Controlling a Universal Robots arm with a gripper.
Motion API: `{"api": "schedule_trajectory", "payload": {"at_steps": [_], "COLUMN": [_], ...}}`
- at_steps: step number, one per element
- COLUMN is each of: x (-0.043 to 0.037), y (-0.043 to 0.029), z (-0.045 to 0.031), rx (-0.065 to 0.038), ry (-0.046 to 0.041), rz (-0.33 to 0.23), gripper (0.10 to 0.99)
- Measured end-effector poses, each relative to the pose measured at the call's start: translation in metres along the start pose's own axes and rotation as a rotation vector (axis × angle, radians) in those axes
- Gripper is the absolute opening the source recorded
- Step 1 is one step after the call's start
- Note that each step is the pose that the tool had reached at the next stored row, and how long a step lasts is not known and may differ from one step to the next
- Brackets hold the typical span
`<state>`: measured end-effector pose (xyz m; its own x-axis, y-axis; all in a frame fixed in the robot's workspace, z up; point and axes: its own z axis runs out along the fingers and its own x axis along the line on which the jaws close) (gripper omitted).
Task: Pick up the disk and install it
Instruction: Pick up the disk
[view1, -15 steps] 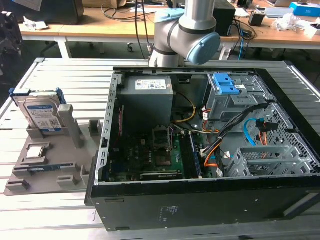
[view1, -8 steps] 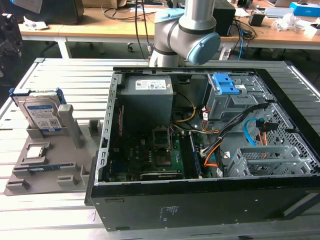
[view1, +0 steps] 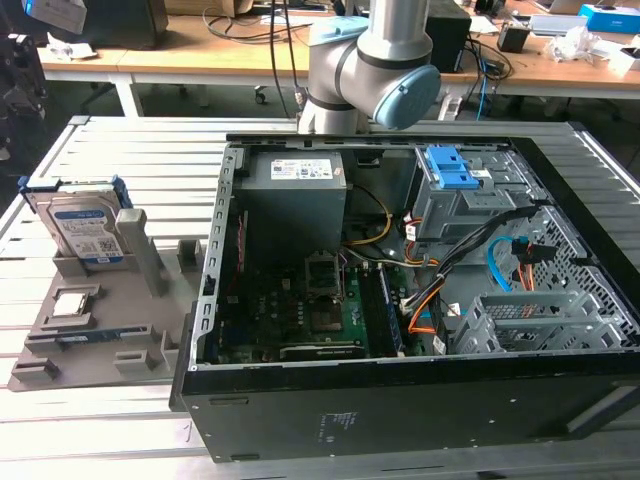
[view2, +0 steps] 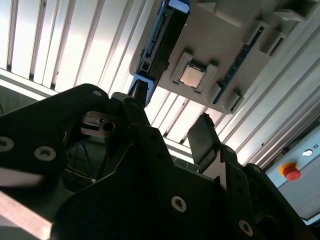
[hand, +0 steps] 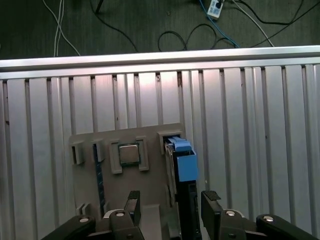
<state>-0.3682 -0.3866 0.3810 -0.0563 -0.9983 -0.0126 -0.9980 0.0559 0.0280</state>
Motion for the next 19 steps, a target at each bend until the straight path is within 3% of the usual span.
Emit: {"api": "schedule_trajectory", "payload": {"at_steps": [8,13,18,19], "x": [0.0001,0.0001,-0.002,-0.006], "y": [-0.0001,-0.0002,-0.0002,0.0007], "z": [0.0097,0.0113,0.0206,0.0249], "rx": [0.0,0.0,0.0,0.0], "ry": [0.0,0.0004,0.0008,0.0008], "rz": [0.0,0.0,0.0,0.0], "gripper": [0.6,0.6,0.6,0.6]}}
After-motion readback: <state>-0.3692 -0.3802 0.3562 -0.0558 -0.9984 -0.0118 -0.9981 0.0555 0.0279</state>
